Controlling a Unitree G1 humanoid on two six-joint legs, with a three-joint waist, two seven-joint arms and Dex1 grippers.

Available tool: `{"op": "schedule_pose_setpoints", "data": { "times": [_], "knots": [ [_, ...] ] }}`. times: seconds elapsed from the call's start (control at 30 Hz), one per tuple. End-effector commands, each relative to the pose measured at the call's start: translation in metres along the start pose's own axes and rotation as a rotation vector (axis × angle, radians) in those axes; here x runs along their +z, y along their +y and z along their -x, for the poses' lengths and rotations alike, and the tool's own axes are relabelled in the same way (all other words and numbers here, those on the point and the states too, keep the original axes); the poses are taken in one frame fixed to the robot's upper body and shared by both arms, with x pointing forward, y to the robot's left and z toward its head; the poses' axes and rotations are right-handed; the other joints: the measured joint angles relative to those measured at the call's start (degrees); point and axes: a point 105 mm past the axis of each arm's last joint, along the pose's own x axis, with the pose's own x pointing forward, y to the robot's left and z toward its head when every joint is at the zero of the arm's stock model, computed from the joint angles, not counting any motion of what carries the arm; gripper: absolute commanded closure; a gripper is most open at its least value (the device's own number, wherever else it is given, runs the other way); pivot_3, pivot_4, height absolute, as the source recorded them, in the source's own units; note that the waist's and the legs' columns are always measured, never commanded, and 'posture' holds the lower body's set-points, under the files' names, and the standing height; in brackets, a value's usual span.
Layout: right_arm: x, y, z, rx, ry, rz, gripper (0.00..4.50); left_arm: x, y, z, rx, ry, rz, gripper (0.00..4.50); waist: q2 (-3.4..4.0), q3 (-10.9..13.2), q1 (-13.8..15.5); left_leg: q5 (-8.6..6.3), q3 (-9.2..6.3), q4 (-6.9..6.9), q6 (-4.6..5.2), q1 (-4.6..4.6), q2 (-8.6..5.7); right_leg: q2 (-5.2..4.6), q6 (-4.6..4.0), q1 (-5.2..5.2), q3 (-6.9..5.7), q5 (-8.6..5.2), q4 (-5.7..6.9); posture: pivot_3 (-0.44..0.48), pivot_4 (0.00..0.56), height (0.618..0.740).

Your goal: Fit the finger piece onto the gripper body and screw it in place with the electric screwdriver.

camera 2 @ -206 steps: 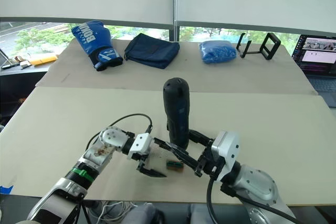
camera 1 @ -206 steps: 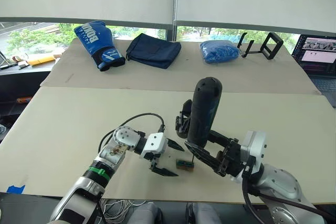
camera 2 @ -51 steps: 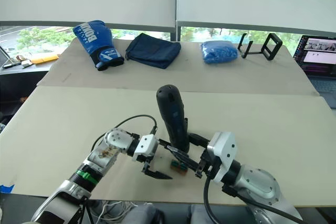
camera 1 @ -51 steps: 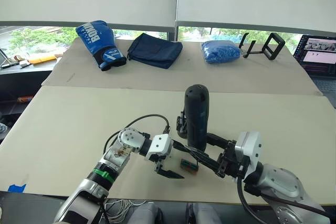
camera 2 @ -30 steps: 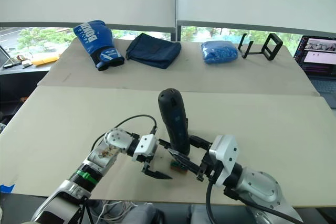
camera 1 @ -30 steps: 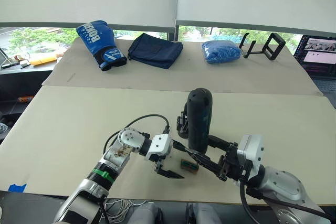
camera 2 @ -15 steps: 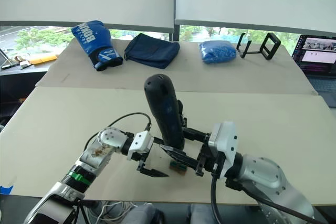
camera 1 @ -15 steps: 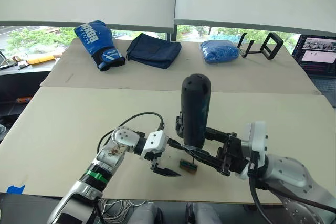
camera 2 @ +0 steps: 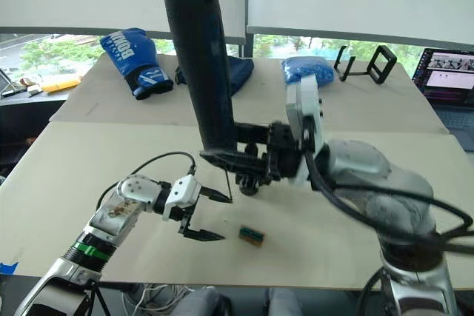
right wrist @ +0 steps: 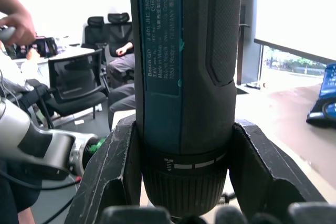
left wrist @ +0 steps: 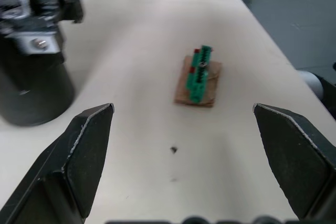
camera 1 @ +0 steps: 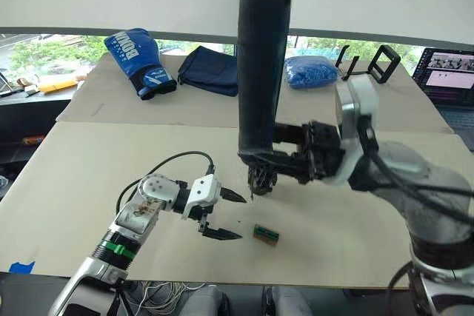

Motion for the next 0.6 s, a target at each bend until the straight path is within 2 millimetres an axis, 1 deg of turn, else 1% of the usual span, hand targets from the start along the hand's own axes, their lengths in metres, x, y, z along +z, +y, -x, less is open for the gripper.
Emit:
{"op": "schedule_pose_setpoints", "data": {
  "times": [0.03, 0.17, 0.27, 0.4, 0.6],
  "knots": [
    [0.015, -0.004, -0.005, 0.020, -0.037, 0.014, 2.60, 0.013, 0.017, 0.007, 0.067, -0.037, -0.020, 0.00, 0.00, 0.00, 0.10, -0.02, 0.00, 0.01, 0.03, 0.00, -0.01, -0.01, 0.00, 0.00, -0.01, 0.00, 0.01, 0.000, 0.150, 0.740],
    [0.019, -0.021, -0.012, -0.037, -0.025, 0.029, 2.60, 0.014, 0.032, 0.011, 0.121, -0.036, -0.029, 0.00, 0.00, 0.00, -0.11, -0.05, 0.04, 0.01, 0.09, -0.04, -0.07, -0.05, 0.03, 0.00, -0.06, 0.01, -0.01, 0.000, 0.150, 0.740],
    [0.018, -0.026, -0.015, -0.053, -0.012, 0.040, 2.60, 0.014, 0.040, 0.013, 0.140, -0.034, -0.036, 0.00, 0.00, 0.00, -0.15, -0.05, 0.06, 0.00, 0.09, -0.04, -0.08, -0.03, 0.04, -0.01, -0.12, 0.02, 0.00, 0.000, 0.150, 0.740],
    [0.011, -0.035, -0.015, -0.086, 0.015, 0.053, 2.60, 0.014, 0.052, 0.011, 0.163, -0.028, -0.055, 0.00, 0.00, 0.00, -0.17, -0.04, 0.08, 0.00, 0.08, -0.06, -0.08, 0.01, 0.05, -0.01, -0.14, 0.02, 0.01, 0.000, 0.150, 0.740],
    [0.003, -0.042, -0.011, -0.131, 0.035, 0.067, 2.60, 0.011, 0.060, 0.008, 0.173, -0.026, -0.069, 0.00, 0.00, 0.00, -0.27, -0.04, 0.14, -0.01, 0.07, -0.06, -0.07, 0.05, 0.07, -0.01, -0.15, 0.03, 0.06, 0.000, 0.150, 0.740]
  ]
}}
